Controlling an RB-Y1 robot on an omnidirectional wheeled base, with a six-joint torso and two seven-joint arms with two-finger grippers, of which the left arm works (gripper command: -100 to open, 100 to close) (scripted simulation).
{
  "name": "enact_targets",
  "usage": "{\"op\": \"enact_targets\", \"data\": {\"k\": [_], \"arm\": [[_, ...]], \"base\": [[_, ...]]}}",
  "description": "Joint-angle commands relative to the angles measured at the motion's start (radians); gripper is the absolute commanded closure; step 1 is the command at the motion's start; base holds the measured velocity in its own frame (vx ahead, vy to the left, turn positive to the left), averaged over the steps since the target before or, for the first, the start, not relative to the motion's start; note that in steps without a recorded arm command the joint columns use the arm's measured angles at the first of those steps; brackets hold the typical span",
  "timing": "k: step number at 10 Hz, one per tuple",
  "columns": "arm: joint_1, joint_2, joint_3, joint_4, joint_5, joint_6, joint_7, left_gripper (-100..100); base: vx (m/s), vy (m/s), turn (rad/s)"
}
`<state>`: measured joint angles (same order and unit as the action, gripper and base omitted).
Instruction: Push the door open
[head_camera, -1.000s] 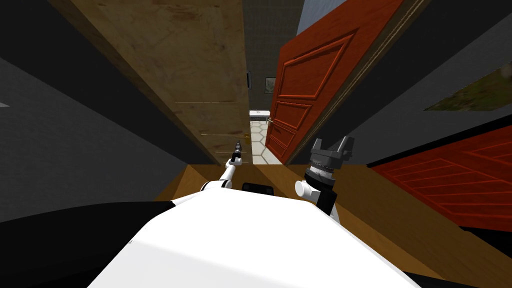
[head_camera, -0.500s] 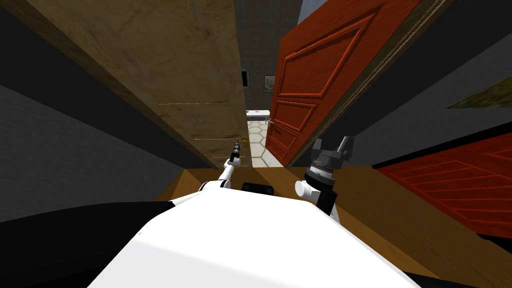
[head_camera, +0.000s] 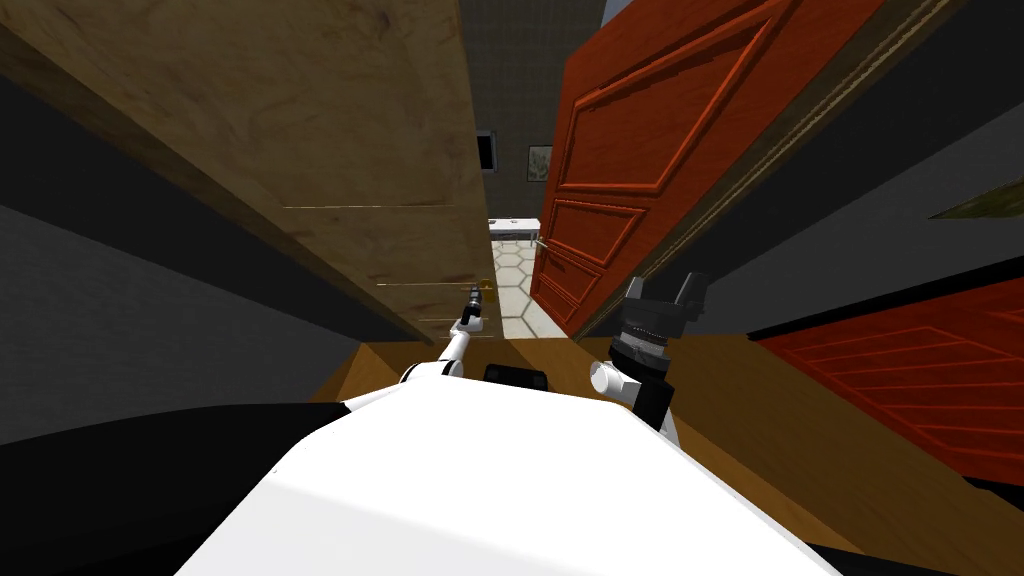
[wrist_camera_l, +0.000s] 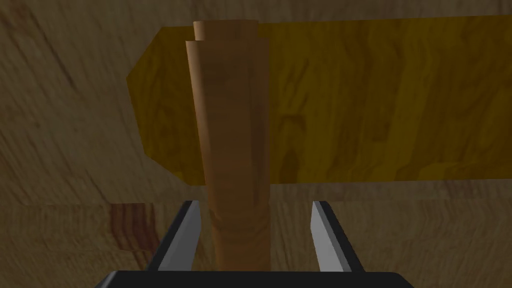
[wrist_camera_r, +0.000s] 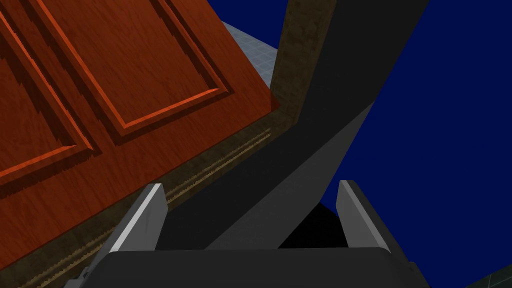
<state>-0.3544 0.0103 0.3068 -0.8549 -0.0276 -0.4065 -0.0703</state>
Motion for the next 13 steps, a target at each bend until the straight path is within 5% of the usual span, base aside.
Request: {"op": "enact_targets", "data": {"k": [1,5,13], "arm": [[-0.002,0.001,0.000,-0.001,0.000,-0.001,0.000,100],[-0.002,0.001,0.000,-0.001,0.000,-0.001,0.000,100],[-0.012,0.054,0.073,0.000,0.018,0.003,-0.032,100]], "base": [[-0.025,0.004,-0.006],[-0.004,0.001,-0.005],[0.169,-0.041,0.048]]}}
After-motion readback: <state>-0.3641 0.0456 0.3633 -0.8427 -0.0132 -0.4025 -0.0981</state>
